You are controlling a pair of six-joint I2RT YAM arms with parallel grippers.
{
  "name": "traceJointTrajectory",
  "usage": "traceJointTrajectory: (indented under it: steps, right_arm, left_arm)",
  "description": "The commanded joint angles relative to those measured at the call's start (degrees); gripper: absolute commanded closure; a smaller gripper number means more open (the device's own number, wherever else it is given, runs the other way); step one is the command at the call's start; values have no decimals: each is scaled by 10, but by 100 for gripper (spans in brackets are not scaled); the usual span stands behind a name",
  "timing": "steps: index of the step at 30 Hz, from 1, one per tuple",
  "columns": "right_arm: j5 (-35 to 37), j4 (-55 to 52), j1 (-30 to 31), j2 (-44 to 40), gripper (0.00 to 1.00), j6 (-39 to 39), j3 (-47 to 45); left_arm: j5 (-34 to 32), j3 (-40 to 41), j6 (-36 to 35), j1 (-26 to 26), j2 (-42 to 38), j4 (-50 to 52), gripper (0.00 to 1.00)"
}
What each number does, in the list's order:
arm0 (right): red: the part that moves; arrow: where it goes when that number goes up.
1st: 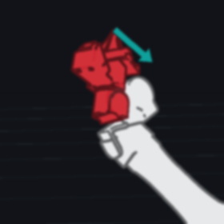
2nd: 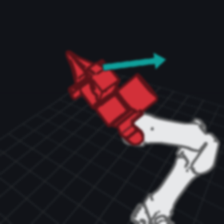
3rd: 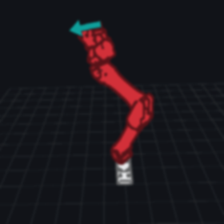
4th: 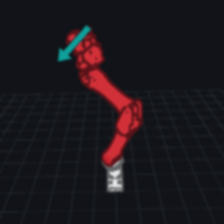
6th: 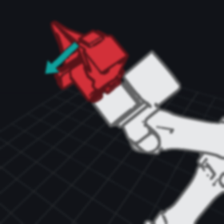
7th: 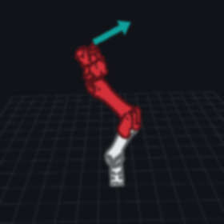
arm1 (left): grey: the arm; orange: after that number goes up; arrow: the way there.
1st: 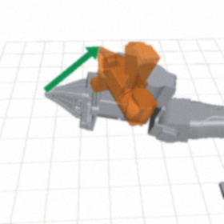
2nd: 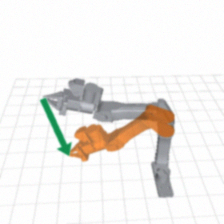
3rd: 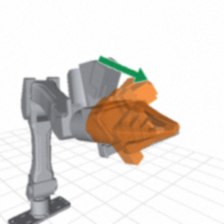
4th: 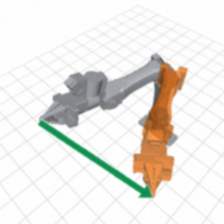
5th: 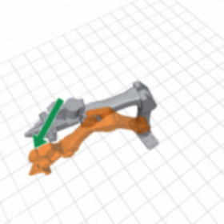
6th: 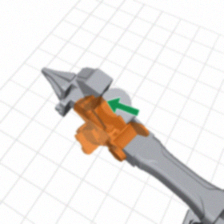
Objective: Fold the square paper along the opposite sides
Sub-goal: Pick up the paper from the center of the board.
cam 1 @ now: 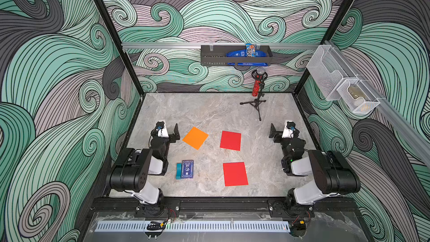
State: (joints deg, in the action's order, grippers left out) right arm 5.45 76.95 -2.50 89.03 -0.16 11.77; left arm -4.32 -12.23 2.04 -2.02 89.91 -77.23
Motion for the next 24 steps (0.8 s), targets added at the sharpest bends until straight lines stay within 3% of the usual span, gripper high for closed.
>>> traceJointTrajectory:
  steps: [1,12,15,18,21,24]
  right_arm:
    - [-4,7,0,0,0,3,5]
    - [0,7,0,-1,0,3,5]
    - [103,-8,29,-40,0,1,-1]
    - [221,-187,106,-149,0,21,44]
    - [206,-457,154,-195,0,-100,172]
    - [205,-577,225,-178,0,-133,249]
  left_arm:
    - [7,1,-5,1,6,-20,1]
    - [8,0,-5,1,5,-15,1]
    - [4,0,-7,1,-1,-13,1]
    - [-37,-14,-7,-10,-54,55,1]
    - [-179,-55,-28,-76,-128,163,1]
    - [-278,-132,16,-136,-161,307,1]
